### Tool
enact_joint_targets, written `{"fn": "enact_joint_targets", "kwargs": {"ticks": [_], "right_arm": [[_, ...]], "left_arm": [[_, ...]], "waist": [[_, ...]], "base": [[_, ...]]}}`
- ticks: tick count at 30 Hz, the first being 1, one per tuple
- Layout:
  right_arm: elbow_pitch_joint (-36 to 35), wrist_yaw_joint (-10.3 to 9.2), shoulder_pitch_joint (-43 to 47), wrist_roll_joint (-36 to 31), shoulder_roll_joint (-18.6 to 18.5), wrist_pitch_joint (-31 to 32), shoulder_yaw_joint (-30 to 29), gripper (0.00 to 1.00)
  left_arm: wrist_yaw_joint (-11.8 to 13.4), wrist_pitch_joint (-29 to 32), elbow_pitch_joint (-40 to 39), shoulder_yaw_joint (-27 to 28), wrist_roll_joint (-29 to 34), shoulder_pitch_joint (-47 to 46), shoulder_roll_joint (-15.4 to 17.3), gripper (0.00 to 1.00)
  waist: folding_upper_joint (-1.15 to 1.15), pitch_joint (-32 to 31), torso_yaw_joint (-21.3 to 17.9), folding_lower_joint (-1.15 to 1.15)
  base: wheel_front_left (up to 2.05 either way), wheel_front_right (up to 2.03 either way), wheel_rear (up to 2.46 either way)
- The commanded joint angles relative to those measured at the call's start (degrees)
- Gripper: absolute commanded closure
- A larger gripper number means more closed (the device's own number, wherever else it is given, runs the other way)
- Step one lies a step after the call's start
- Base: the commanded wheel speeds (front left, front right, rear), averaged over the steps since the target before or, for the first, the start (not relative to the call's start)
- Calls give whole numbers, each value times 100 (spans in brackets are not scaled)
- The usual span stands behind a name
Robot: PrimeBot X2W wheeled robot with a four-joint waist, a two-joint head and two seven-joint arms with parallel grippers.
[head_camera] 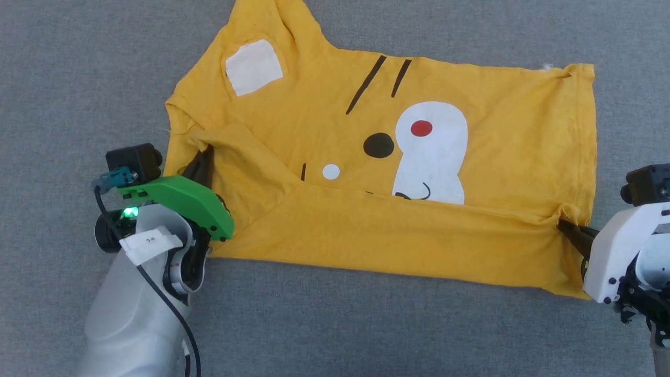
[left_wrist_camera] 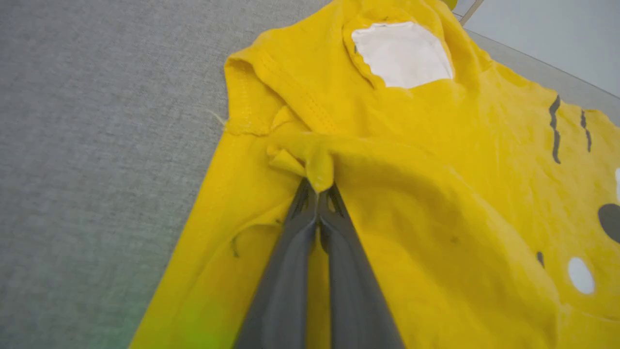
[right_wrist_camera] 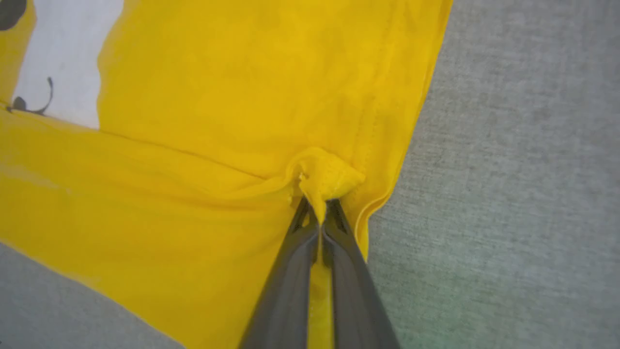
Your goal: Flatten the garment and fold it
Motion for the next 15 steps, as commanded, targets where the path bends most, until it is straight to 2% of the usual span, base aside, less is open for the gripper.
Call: {"fn": "enact_joint_targets", "kwargs": {"ticks": [1,2,7,10,13,15], "right_arm": [[160,-12,24,39,48,31,91,50],[164,-12,26,61,41,33,106,0],[97,-12,20,186,97,-213,6,0],[21,-12,84,246,221,-420,-174,0],[-102,-12,219,260,368,-563,-391,0],[-216,-12,355,256,492,-618,-548,0]], "left_arm": [[-31,-51,103,16,-25,-106,-36,16],[-32,-73,166,22,-29,-130,-36,0],[37,-327,224,121,7,-131,37,0],[173,-477,106,210,79,45,164,0],[362,-336,-92,219,149,337,295,0],[541,69,-240,164,172,600,394,0]], "waist": [[0,7,-1,0],[0,-19,0,0],[0,-305,15,0],[0,-596,27,0],[0,-876,59,0],[0,-1055,84,0]], "base": [[0,0,0],[0,0,0],[0,0,0],[0,0,0],[0,0,0],[0,0,0]]}}
